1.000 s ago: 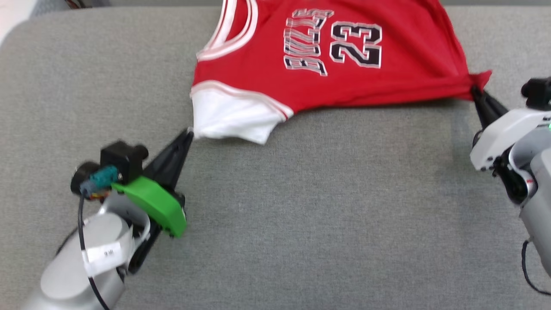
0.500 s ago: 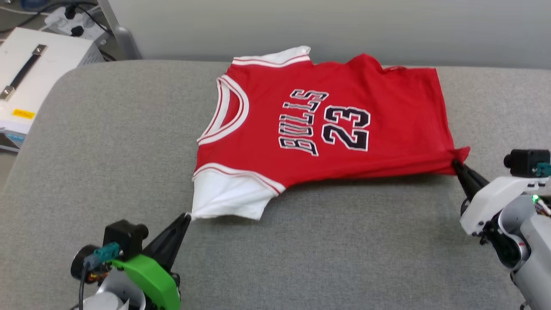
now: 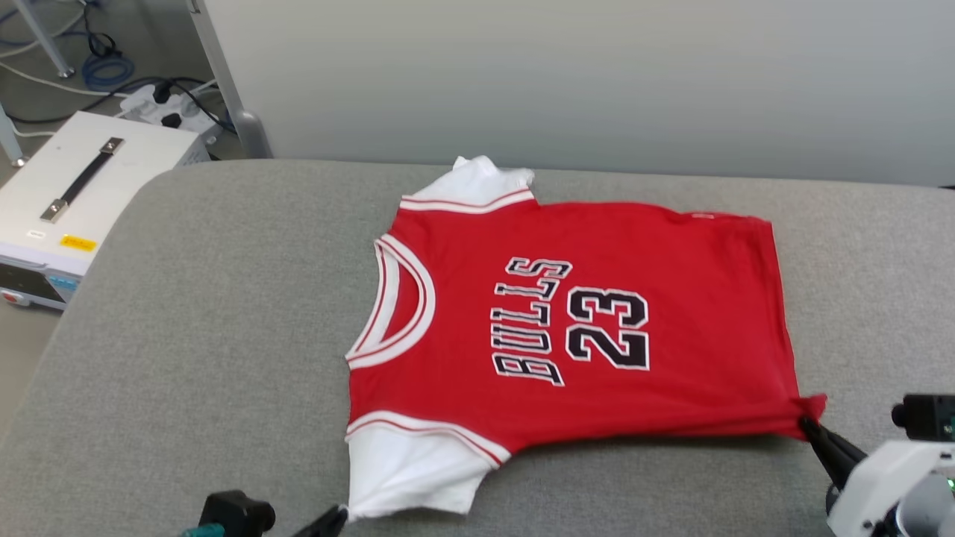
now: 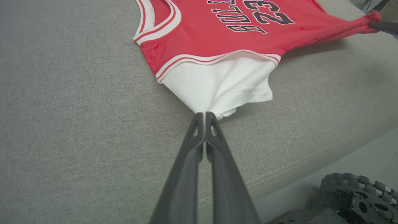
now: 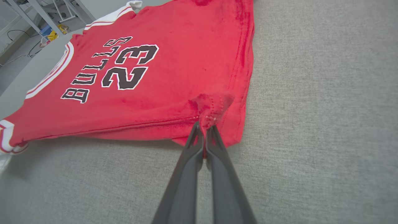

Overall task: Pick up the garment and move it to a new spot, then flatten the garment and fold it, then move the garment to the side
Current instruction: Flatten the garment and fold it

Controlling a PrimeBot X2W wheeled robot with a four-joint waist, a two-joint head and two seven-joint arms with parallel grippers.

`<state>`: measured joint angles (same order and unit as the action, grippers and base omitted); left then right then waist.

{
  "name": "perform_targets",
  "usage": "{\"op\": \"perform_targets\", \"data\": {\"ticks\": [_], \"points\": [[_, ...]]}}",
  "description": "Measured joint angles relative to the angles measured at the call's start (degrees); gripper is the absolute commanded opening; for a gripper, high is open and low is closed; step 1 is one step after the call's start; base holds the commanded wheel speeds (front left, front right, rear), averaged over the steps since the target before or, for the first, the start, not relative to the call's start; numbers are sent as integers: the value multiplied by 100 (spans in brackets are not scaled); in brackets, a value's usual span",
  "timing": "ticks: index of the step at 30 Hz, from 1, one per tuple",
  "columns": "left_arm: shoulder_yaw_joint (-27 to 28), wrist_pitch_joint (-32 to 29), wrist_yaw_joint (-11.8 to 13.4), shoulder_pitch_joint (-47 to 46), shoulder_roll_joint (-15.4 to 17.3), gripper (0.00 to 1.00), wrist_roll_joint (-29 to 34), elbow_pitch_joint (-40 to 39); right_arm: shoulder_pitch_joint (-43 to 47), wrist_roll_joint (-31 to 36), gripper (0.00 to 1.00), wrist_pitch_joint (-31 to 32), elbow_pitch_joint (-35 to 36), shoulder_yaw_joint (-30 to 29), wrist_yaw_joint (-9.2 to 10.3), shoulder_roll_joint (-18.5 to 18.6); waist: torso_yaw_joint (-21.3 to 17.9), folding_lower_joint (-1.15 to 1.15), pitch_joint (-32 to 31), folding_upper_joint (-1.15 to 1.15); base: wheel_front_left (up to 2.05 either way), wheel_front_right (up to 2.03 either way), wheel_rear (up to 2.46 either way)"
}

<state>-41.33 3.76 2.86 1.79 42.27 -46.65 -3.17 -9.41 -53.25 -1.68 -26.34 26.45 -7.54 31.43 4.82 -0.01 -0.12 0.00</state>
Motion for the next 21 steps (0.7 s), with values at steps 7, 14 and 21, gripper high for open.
{"op": "perform_targets", "data": {"ticks": [7, 14, 21], "points": [[-171, -290, -13, 442, 276, 0, -263, -493, 1031, 68, 0, 97, 699, -424, 0, 204, 86, 0, -285, 0, 0, 0, 0], [-24, -197, 1, 482, 346, 0, -324, -809, 1670, 226, 0, 282, 1480, -1267, 0, 56, 127, 0, -229, 0, 0, 0, 0], [293, -27, 64, -44, 243, 0, -318, -902, 1774, 545, 0, 713, 2116, -1893, 0, -289, 26, 0, 5, 0, 0, 0, 0]]}}
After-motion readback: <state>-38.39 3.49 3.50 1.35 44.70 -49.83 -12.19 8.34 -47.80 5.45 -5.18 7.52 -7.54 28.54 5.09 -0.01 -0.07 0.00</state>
